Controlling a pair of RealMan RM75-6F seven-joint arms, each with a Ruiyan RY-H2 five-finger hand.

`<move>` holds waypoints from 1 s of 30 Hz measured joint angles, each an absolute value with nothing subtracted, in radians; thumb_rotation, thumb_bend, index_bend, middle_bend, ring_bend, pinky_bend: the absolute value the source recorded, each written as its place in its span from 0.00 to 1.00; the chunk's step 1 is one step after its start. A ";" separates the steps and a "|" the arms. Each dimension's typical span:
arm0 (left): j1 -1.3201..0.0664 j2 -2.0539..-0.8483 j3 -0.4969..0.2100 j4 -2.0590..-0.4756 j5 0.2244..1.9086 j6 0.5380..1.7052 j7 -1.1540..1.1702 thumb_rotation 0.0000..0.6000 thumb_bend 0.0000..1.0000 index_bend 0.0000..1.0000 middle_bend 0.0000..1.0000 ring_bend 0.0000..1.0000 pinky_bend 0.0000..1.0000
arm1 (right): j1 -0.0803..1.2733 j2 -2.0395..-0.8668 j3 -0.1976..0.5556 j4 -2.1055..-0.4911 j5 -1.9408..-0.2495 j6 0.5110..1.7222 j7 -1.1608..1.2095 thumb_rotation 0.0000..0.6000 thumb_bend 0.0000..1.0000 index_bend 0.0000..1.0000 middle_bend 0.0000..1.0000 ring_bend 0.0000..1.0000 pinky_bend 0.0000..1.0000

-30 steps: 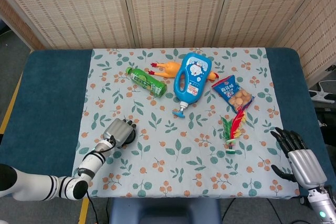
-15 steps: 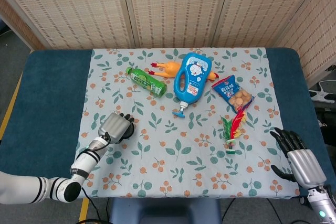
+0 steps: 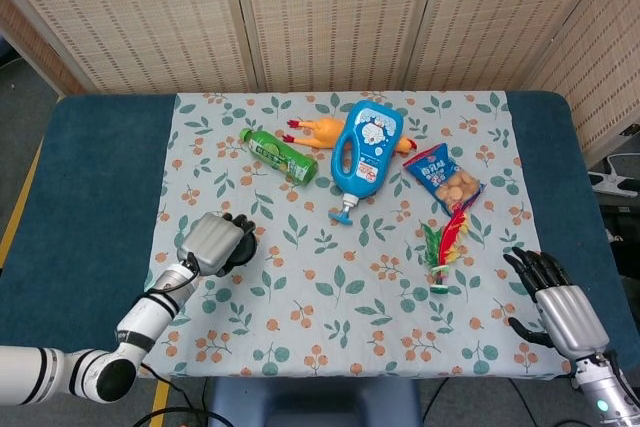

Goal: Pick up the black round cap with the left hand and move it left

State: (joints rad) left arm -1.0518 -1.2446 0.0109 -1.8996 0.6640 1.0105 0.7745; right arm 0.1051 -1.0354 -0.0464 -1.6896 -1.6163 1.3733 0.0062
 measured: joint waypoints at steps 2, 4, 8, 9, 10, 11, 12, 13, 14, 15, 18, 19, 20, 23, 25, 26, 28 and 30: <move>-1.052 -1.285 0.028 -1.815 0.635 0.964 0.774 1.00 0.73 0.82 0.87 0.79 1.00 | 0.106 -1.036 -0.047 -1.690 -1.616 1.371 0.004 1.00 0.16 0.00 0.00 0.00 0.00; -1.052 -1.316 0.038 -1.749 0.613 0.928 0.770 1.00 0.73 0.82 0.87 0.79 1.00 | 0.108 -1.037 -0.050 -1.691 -1.619 1.365 0.003 1.00 0.16 0.00 0.00 0.00 0.00; -1.057 -1.295 0.006 -1.706 0.623 0.934 0.759 1.00 0.73 0.82 0.87 0.79 1.00 | 0.106 -1.032 -0.053 -1.693 -1.624 1.372 0.012 1.00 0.16 0.00 0.00 0.00 0.00; -1.058 -1.274 -0.007 -1.722 0.629 0.951 0.758 1.00 0.73 0.82 0.87 0.79 1.00 | 0.105 -1.030 -0.053 -1.694 -1.627 1.377 0.014 1.00 0.16 0.00 0.00 0.00 0.00; -1.059 -1.249 -0.021 -1.747 0.635 0.969 0.757 1.00 0.73 0.82 0.87 0.79 1.00 | 0.103 -1.029 -0.054 -1.695 -1.629 1.382 0.016 1.00 0.16 0.00 0.00 0.00 0.00; -1.060 -1.213 -0.039 -1.794 0.640 0.991 0.756 1.00 0.73 0.82 0.87 0.79 1.00 | 0.100 -1.027 -0.054 -1.695 -1.630 1.388 0.020 1.00 0.16 0.00 0.00 0.00 0.00; -1.061 -1.185 -0.052 -1.839 0.643 1.006 0.755 1.00 0.73 0.82 0.87 0.79 1.00 | 0.099 -1.025 -0.054 -1.696 -1.631 1.390 0.023 1.00 0.16 0.00 0.00 0.00 0.00; -1.062 -1.157 -0.063 -1.888 0.645 1.019 0.755 1.00 0.73 0.82 0.87 0.79 1.00 | 0.099 -1.025 -0.054 -1.695 -1.631 1.392 0.025 1.00 0.16 0.00 0.00 0.00 0.00; -1.063 -1.125 -0.073 -1.958 0.646 1.030 0.756 1.00 0.73 0.82 0.87 0.79 1.00 | 0.099 -1.026 -0.054 -1.694 -1.631 1.392 0.024 1.00 0.16 0.00 0.00 0.00 0.00; -1.064 -1.107 -0.077 -2.009 0.645 1.034 0.757 1.00 0.73 0.82 0.87 0.79 1.00 | 0.099 -1.026 -0.054 -1.693 -1.631 1.390 0.023 1.00 0.16 0.00 0.00 0.00 0.00; -1.063 -1.090 -0.073 -2.135 0.634 1.030 0.757 1.00 0.73 0.82 0.87 0.79 1.00 | 0.102 -1.029 -0.058 -1.694 -1.635 1.382 0.016 1.00 0.16 0.00 0.00 0.00 0.00; -1.062 -1.093 -0.069 -2.155 0.630 1.024 0.756 1.00 0.73 0.82 0.87 0.79 1.00 | 0.102 -1.030 -0.059 -1.696 -1.637 1.380 0.015 1.00 0.16 0.00 0.00 0.00 0.00; -1.061 -1.102 -0.061 -2.167 0.624 1.013 0.753 1.00 0.73 0.82 0.87 0.79 1.00 | 0.103 -1.030 -0.061 -1.697 -1.641 1.379 0.012 1.00 0.16 0.00 0.00 0.00 0.00; -1.056 -1.137 -0.042 -2.127 0.613 0.985 0.746 1.00 0.73 0.82 0.87 0.79 1.00 | 0.104 -1.030 -0.065 -1.698 -1.647 1.380 0.012 1.00 0.16 0.00 0.00 0.00 0.00; -1.054 -1.156 -0.036 -2.057 0.612 0.973 0.738 1.00 0.73 0.82 0.87 0.79 1.00 | 0.103 -1.028 -0.064 -1.697 -1.646 1.382 0.015 1.00 0.16 0.00 0.00 0.00 0.00; -1.054 -1.161 -0.036 -1.998 0.614 0.971 0.735 1.00 0.73 0.82 0.87 0.79 1.00 | 0.102 -1.027 -0.063 -1.697 -1.644 1.384 0.019 1.00 0.16 0.00 0.00 0.00 0.00; -1.055 -1.160 -0.041 -1.910 0.619 0.974 0.732 1.00 0.73 0.82 0.87 0.79 1.00 | 0.101 -1.025 -0.062 -1.696 -1.642 1.387 0.025 1.00 0.16 0.00 0.00 0.00 0.00; -1.059 -1.149 -0.051 -1.830 0.625 0.987 0.735 1.00 0.73 0.82 0.87 0.79 1.00 | 0.100 -1.021 -0.061 -1.694 -1.642 1.392 0.035 1.00 0.16 0.00 0.00 0.00 0.00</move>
